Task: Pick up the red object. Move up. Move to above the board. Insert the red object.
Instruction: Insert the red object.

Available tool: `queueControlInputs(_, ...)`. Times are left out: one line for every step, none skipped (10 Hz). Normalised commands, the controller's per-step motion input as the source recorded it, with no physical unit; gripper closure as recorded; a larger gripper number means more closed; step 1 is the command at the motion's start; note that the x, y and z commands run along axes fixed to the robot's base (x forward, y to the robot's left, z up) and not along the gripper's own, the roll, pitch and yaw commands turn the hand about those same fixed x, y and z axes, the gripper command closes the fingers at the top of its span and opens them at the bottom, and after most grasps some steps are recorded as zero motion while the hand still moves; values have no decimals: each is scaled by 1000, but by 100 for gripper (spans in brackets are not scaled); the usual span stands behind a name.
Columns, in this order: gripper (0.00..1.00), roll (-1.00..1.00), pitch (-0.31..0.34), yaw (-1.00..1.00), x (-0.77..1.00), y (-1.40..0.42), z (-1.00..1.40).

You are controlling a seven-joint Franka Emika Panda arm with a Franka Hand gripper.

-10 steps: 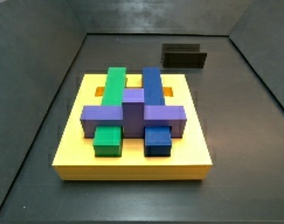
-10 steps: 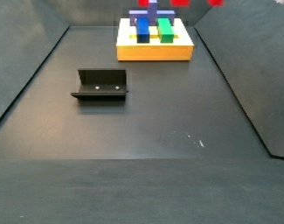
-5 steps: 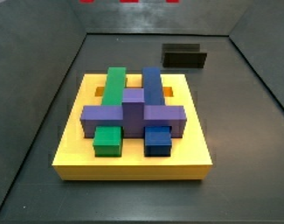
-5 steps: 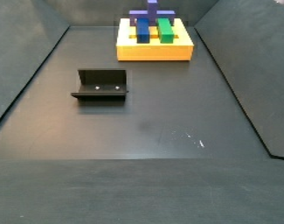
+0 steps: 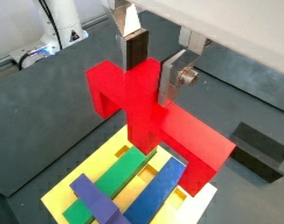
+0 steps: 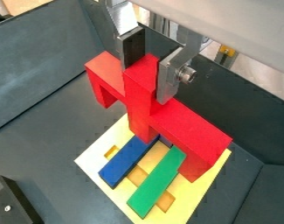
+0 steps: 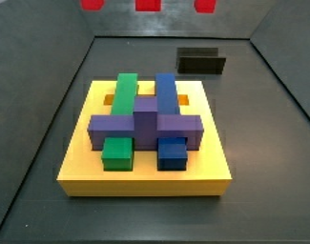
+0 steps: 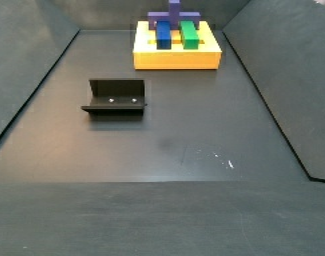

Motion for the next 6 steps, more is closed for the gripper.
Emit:
queueControlInputs(100, 96, 0, 0, 0, -11, -306)
queueControlInputs(100, 179, -10, 0, 0, 263, -889)
queueControlInputs(100, 250, -19, 14, 0, 320, -871)
queueControlInputs(100, 307, 0, 74, -6, 249, -703)
queueControlInputs(100, 296, 0, 71, -94, 231, -677)
queueControlInputs(100, 287, -20, 0, -369, 40, -754)
